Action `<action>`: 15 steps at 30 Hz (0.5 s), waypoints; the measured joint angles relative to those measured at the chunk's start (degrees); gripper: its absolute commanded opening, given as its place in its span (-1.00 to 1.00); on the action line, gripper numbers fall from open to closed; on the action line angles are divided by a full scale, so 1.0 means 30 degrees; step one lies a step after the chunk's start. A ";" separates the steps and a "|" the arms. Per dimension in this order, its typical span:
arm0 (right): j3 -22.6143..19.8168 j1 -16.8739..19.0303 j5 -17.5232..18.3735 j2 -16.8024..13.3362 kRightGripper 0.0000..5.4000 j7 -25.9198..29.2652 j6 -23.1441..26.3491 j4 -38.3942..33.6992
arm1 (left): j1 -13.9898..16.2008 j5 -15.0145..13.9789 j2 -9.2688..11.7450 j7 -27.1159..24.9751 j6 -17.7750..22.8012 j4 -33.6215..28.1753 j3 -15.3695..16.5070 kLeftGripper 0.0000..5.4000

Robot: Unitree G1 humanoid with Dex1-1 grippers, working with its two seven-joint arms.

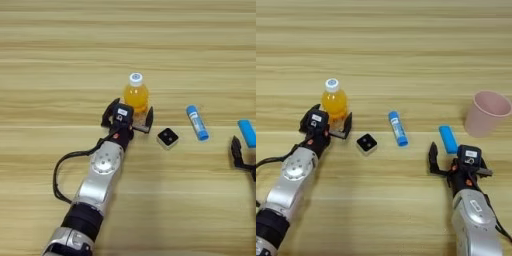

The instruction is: Move the objects on the table

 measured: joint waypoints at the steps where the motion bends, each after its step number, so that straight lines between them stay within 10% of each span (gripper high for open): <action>1: 0.0003 -0.0002 -0.0017 0.0002 1.00 -0.0002 -0.0003 0.0006 | 0.0196 -0.0110 0.0035 -0.0115 0.0175 -0.0342 -0.0014 0.98; 15: 0.0249 -0.0238 -0.0601 0.0017 1.00 -0.0214 -0.1063 0.0459 | 0.2945 -0.0537 0.0386 -0.1580 0.2112 -0.3972 -0.0257 0.98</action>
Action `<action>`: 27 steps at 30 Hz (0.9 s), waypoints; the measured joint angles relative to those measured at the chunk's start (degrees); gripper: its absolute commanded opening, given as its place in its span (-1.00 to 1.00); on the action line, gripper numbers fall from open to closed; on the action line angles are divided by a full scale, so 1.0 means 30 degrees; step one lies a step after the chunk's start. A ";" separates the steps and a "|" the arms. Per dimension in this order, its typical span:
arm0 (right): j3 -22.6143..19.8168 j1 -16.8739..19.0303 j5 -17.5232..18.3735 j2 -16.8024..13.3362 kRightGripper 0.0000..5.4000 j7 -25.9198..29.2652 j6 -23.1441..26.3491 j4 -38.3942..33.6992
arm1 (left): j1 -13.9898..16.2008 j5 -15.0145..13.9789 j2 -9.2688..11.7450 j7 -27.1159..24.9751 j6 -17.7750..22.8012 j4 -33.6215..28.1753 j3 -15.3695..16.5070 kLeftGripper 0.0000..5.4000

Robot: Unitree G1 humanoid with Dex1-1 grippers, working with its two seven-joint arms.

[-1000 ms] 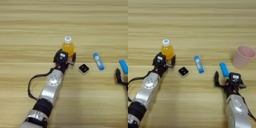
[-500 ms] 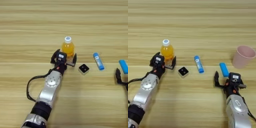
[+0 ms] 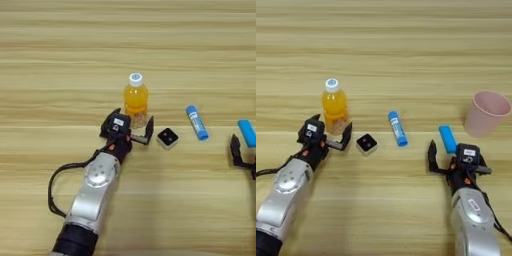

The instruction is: Move the objects on the table

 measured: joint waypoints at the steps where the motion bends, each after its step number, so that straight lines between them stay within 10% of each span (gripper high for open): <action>1: 0.0027 -0.0025 -0.0019 0.0000 1.00 -0.0015 -0.0147 0.0057 | 0.0209 0.0001 0.0123 -0.0111 0.0076 -0.0245 -0.0001 0.98; 27: 0.0531 -0.0507 -0.0225 0.0000 1.00 -0.0005 -0.1522 0.0656 | 0.2583 -0.0420 0.2831 -0.3841 0.2712 -0.4194 -0.0509 0.98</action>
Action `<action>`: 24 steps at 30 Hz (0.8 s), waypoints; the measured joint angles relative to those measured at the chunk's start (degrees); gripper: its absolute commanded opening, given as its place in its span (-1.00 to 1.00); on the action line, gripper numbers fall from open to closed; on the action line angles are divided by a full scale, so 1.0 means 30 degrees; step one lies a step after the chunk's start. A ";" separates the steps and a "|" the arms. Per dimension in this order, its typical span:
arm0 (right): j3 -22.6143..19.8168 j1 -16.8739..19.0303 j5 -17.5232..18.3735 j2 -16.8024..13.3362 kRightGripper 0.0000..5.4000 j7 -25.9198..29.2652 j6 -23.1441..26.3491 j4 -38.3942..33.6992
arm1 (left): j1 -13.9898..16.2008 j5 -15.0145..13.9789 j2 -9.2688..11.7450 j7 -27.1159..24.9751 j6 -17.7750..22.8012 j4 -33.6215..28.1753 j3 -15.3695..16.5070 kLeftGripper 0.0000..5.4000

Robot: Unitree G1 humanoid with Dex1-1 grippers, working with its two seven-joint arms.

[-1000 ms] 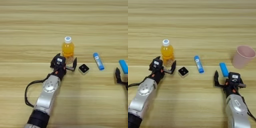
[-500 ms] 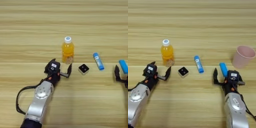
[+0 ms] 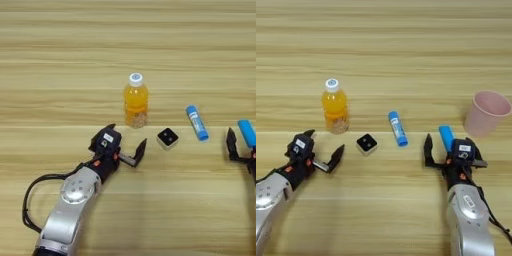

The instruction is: Move the objects on the table

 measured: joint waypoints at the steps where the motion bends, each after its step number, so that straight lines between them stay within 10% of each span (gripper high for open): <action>1: 0.0011 -0.0023 -0.0007 0.0000 1.00 0.0002 -0.0065 0.0035 | 0.0041 -0.0053 0.0110 -0.0312 -0.0002 -0.0097 -0.0144 0.98; 24: 0.0372 -0.0227 -0.0106 0.0054 1.00 -0.0099 -0.0389 0.0401 | -0.0872 -0.0037 0.0807 -0.3120 -0.0078 0.1745 -0.2390 0.98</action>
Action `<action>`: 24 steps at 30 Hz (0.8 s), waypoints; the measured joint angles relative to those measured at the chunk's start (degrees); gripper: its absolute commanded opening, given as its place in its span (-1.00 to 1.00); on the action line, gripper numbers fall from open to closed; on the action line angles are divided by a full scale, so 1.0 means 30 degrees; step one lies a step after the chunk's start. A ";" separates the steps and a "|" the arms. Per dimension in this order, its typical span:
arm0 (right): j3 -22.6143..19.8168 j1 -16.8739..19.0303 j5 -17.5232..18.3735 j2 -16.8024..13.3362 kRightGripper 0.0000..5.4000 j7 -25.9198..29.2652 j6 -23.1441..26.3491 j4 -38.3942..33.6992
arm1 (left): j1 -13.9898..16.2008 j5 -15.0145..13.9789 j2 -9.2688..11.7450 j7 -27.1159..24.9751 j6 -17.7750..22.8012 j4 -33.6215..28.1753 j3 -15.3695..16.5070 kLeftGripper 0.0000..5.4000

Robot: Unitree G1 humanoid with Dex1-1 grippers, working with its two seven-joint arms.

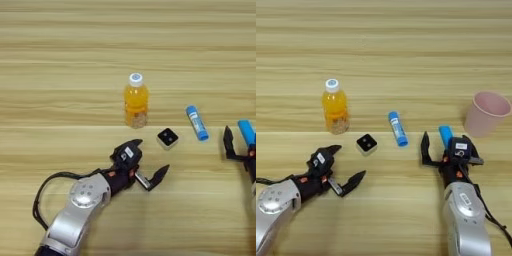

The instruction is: Move the objects on the table

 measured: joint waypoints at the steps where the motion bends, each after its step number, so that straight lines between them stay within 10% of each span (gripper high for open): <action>1: 0.0023 0.0000 -0.0002 0.0006 1.00 -0.0003 -0.0003 0.0000 | -0.0076 0.0046 -0.0015 -0.0002 -0.0009 0.0126 -0.0051 0.98; 24: 0.0655 0.0065 -0.0326 0.0609 1.00 -0.0098 -0.0013 -0.0717 | -0.3983 0.0885 -0.1889 0.0569 -0.1891 0.5609 -0.0399 0.98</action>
